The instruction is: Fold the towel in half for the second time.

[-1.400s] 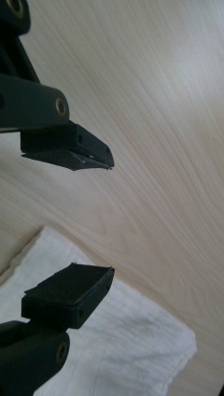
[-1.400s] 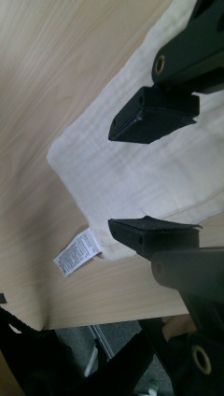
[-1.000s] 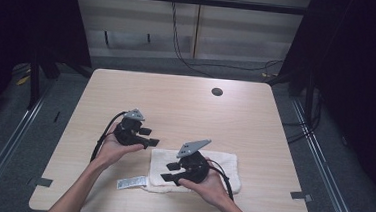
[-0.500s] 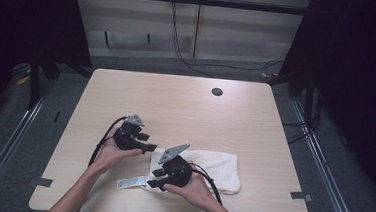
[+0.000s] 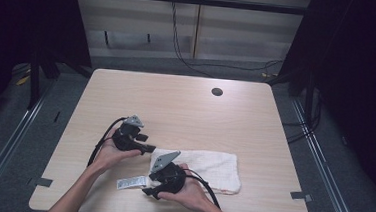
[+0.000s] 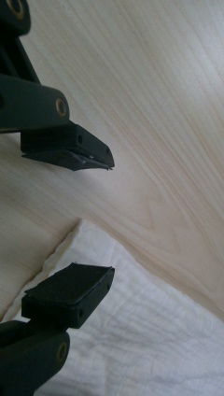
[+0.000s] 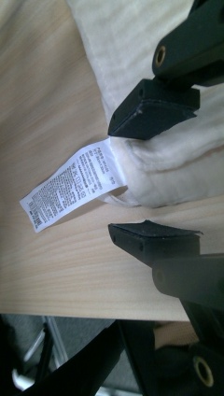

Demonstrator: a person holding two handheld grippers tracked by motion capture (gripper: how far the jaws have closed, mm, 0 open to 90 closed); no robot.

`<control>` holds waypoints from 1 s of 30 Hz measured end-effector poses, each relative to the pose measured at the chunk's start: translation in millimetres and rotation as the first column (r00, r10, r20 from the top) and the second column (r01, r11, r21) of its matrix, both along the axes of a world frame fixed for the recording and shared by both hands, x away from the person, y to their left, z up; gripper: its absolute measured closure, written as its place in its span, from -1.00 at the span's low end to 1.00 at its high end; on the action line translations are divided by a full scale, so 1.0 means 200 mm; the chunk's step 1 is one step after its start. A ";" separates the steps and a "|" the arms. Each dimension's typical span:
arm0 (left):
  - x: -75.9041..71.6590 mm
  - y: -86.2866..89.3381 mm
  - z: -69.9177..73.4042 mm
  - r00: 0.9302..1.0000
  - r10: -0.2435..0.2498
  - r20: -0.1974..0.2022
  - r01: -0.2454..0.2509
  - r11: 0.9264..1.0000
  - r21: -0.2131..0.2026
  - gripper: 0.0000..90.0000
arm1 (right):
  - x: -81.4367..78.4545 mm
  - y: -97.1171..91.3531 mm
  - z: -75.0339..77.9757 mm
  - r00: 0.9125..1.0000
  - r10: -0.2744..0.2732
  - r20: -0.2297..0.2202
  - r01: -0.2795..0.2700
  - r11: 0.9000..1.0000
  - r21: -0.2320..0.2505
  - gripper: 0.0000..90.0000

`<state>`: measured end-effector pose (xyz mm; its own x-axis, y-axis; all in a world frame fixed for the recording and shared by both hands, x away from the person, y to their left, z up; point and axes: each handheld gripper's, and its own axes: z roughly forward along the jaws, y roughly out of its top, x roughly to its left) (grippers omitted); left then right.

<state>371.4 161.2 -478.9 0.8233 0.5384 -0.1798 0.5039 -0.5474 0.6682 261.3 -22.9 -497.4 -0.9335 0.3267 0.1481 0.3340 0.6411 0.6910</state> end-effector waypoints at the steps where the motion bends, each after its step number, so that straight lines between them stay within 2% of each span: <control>1: 0.00 0.00 0.00 1.000 -0.001 -0.001 0.001 1.000 0.006 -0.10 | -0.01 0.01 0.00 1.000 -0.005 0.011 0.005 1.000 -0.018 0.05; 4: 0.00 0.00 0.00 1.000 0.007 0.004 -0.007 1.000 -0.001 -0.10 | -0.03 0.02 0.00 0.997 0.002 0.074 0.002 0.999 -0.045 0.15; 6: 0.00 0.00 -0.01 1.000 0.009 0.005 -0.009 1.000 0.013 -0.10 | -0.04 0.02 0.00 0.994 0.002 0.109 0.003 0.999 -0.046 0.21; 9: 0.00 0.00 -0.01 1.000 0.009 0.007 -0.009 0.999 0.032 -0.09 | -0.04 0.01 0.00 0.992 -0.018 0.124 0.023 0.999 -0.043 0.40; 12: 0.00 -0.01 -0.01 1.000 0.009 0.006 -0.010 1.000 0.030 -0.07 | -0.02 0.00 -0.01 0.994 -0.038 0.107 0.042 0.999 -0.030 0.59; 14: 0.00 -0.01 -0.02 1.000 0.002 0.000 -0.002 0.999 0.047 -0.07 | -0.01 -0.01 -0.01 0.993 -0.047 0.106 0.049 0.999 -0.019 0.70; 17: 0.00 -0.02 -0.03 1.000 -0.012 -0.011 0.013 0.998 0.057 -0.06 | -0.01 -0.02 -0.01 0.994 -0.064 0.093 0.065 0.998 -0.009 0.78; 21: 0.00 -0.03 -0.04 1.000 -0.005 -0.014 0.006 0.998 0.055 -0.03 | 0.01 -0.02 -0.01 0.994 -0.066 0.084 0.066 0.998 -0.004 0.82; 24: 0.00 -0.06 -0.06 1.000 -0.018 -0.026 0.019 0.998 0.055 0.01 | 0.03 -0.03 -0.02 0.997 -0.059 0.055 0.058 0.998 0.015 0.83; 27: -0.01 -0.07 -0.06 0.999 -0.034 -0.024 0.036 0.997 0.069 0.03 | 0.03 -0.03 -0.02 0.997 -0.059 0.055 0.058 0.998 0.015 0.83; 30: -0.01 -0.06 -0.06 0.998 -0.043 -0.036 0.045 0.997 0.059 0.14 | 0.03 -0.03 -0.02 0.997 -0.061 0.052 0.060 0.998 0.016 0.83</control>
<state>370.4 148.2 -491.1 0.8401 0.5125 -0.1777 0.5010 -0.6077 0.6162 266.7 -28.7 -501.2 -0.9188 0.3807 0.1040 0.3344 0.6109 0.7177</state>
